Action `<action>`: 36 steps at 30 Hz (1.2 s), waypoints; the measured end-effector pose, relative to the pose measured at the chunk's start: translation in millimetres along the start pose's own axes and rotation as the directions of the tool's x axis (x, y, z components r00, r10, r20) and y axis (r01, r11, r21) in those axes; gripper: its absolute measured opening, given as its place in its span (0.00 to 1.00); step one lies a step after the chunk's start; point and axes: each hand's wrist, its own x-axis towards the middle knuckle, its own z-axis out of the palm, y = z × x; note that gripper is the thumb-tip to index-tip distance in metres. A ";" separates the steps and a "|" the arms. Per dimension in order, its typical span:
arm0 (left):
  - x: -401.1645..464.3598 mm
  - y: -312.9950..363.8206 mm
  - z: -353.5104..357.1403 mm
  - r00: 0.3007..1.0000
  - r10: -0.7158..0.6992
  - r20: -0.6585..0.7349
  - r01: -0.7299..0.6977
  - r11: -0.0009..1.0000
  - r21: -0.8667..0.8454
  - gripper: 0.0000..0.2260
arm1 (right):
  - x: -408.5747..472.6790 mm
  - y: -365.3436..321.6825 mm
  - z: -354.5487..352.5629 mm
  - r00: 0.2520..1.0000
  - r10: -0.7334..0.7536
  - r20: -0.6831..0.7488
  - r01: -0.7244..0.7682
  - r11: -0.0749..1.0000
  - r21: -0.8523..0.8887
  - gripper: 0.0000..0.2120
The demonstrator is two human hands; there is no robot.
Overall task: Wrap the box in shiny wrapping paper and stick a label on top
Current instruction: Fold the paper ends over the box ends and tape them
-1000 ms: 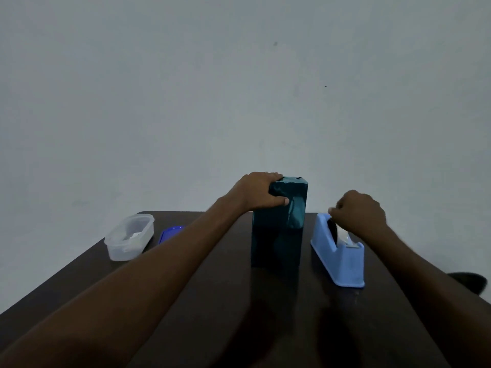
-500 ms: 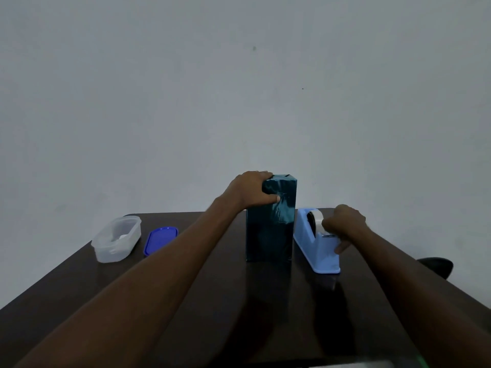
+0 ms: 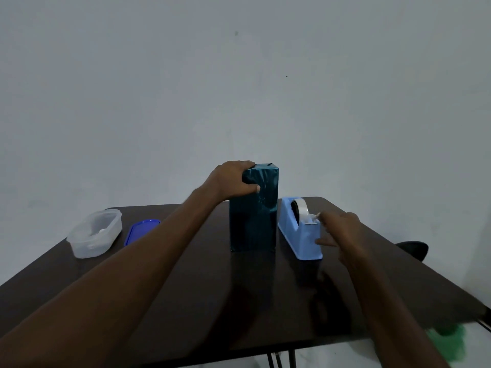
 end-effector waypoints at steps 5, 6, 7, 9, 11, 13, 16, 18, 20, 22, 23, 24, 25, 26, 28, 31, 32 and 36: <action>0.3 -1.5 -0.4 1.000 0.006 -0.007 -0.006 1.000 0.006 0.28 | -9.0 23.8 0.4 0.995 -0.085 -0.051 0.087 0.994 0.058 0.09; 0.3 -2.0 0.1 1.000 0.005 -0.007 -0.005 1.000 0.005 0.27 | -8.7 27.4 0.0 0.994 -0.098 -0.054 0.102 0.992 0.071 0.09; 0.1 -2.5 0.3 1.000 0.006 -0.006 -0.006 1.000 0.006 0.27 | -8.7 30.8 -0.5 0.993 -0.103 -0.058 0.107 0.992 0.065 0.08; 0.3 -3.5 0.3 1.000 0.008 -0.005 -0.008 1.000 0.015 0.28 | -9.1 37.4 -0.6 0.991 -0.121 -0.064 0.123 0.992 0.039 0.08; 0.3 -3.7 0.2 1.000 0.006 -0.002 -0.006 1.000 0.023 0.29 | -9.1 44.9 -0.5 0.989 -0.126 -0.079 0.125 0.992 -0.007 0.07; 0.8 -3.3 0.1 1.000 0.004 -0.001 -0.004 1.000 0.027 0.30 | -7.9 51.9 0.1 0.990 -0.101 -0.095 0.101 0.995 -0.014 0.06; 1.5 -4.2 0.1 1.000 0.012 0.002 -0.012 1.000 0.028 0.30 | -5.2 57.5 3.7 0.991 -0.076 -0.109 0.076 0.997 -0.005 0.06; 1.8 -3.9 0.5 1.000 0.011 0.003 -0.011 1.000 0.025 0.30 | -4.9 58.6 6.5 0.990 -0.070 -0.120 0.066 0.997 -0.033 0.06; 1.9 -4.2 0.6 1.000 0.010 0.004 -0.010 1.000 0.021 0.30 | -6.0 59.1 9.8 0.988 -0.077 -0.133 0.070 0.996 -0.062 0.06; 2.0 -5.1 0.7 1.000 0.015 0.005 -0.015 1.000 0.021 0.29 | -5.2 59.7 11.4 0.987 -0.081 -0.137 0.072 0.995 -0.074 0.06; 1.7 -5.7 0.2 1.000 0.017 0.010 -0.017 1.000 0.019 0.28 | -4.2 60.6 12.0 0.988 -0.079 -0.134 0.069 0.994 -0.083 0.06; 1.8 -6.4 0.5 1.000 0.019 0.014 -0.019 1.000 0.015 0.28 | -3.8 61.5 11.4 0.989 -0.077 -0.127 0.064 0.993 -0.103 0.07; 2.1 -6.6 -0.1 1.000 0.022 0.016 -0.022 1.000 0.014 0.27 | -3.7 62.2 11.1 0.990 -0.073 -0.119 0.057 0.990 -0.132 0.07; 2.2 -6.8 -0.1 1.000 0.024 0.019 -0.024 1.000 0.014 0.27 | -4.8 63.9 10.8 0.992 -0.062 -0.111 0.043 0.986 -0.163 0.07; 2.9 -6.6 -0.5 0.999 0.029 0.025 -0.030 0.999 0.017 0.27 | -7.0 67.3 8.9 0.993 -0.047 -0.105 0.027 0.982 -0.187 0.07; 2.8 -6.4 -0.2 0.999 0.021 0.026 -0.022 1.000 0.017 0.27 | -11.9 63.5 3.8 0.987 -0.118 -0.114 0.085 0.963 -0.255 0.08; 3.0 -6.4 0.7 0.999 0.017 0.031 -0.018 1.000 0.015 0.27 | -14.6 58.0 1.0 0.980 -0.155 -0.121 0.117 0.954 -0.275 0.07; 3.8 -5.4 0.2 0.999 0.002 0.050 -0.004 1.000 0.026 0.31 | -29.5 8.8 -4.3 0.941 -0.337 0.036 0.339 0.933 -0.121 0.04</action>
